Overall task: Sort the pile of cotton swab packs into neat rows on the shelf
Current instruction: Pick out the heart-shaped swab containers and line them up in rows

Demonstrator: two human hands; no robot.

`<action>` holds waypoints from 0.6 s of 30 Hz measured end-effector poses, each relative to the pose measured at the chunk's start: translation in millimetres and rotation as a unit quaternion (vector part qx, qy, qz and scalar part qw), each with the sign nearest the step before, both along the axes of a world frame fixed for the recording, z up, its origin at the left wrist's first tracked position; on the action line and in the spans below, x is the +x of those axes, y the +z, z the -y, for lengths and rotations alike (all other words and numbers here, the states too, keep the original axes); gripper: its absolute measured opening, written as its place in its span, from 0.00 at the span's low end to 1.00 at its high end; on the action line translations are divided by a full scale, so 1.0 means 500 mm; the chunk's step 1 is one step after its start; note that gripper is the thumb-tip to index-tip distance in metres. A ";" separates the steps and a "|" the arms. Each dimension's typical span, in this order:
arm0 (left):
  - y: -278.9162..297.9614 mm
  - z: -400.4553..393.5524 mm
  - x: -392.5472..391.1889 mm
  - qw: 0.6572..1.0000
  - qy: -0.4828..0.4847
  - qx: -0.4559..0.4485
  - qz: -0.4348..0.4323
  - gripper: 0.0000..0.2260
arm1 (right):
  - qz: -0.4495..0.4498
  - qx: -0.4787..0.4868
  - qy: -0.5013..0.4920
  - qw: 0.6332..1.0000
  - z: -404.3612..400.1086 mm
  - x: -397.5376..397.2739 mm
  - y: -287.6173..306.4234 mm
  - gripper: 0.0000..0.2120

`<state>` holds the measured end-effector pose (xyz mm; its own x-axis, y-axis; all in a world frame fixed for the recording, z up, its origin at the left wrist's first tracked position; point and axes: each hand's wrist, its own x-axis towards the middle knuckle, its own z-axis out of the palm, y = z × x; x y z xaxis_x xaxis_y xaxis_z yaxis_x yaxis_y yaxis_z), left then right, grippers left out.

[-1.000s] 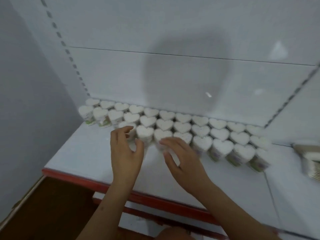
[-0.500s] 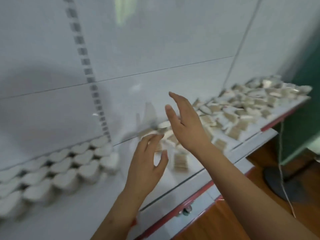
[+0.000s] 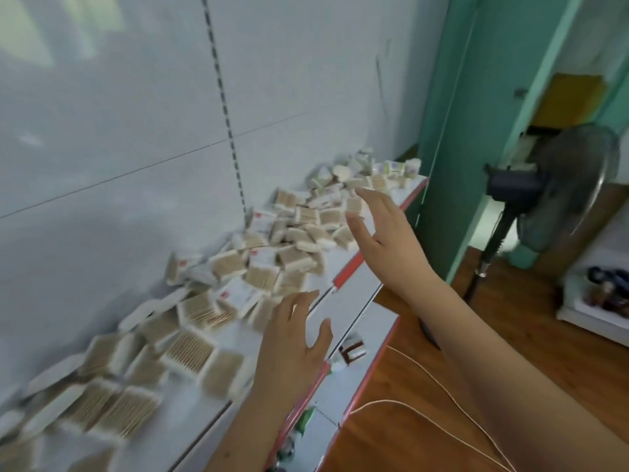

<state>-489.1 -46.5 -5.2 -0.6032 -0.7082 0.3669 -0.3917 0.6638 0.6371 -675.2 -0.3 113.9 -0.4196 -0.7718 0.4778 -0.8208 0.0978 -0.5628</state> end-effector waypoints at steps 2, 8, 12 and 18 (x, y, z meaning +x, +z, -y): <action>-0.007 0.018 -0.070 1.000 -0.008 0.005 0.011 0.25 | 0.008 0.002 -0.020 1.000 0.007 -0.075 -0.015 0.27; -0.043 0.133 -0.265 1.000 -0.014 -0.003 0.014 0.22 | 0.013 0.016 -0.043 0.999 0.085 -0.256 -0.061 0.26; -0.072 0.251 -0.383 1.000 0.021 -0.011 0.013 0.20 | 0.008 0.025 -0.026 0.999 0.192 -0.357 -0.072 0.25; -0.067 0.391 -0.515 0.998 0.039 -0.035 0.039 0.17 | 0.002 0.052 0.018 0.998 0.345 -0.502 -0.057 0.23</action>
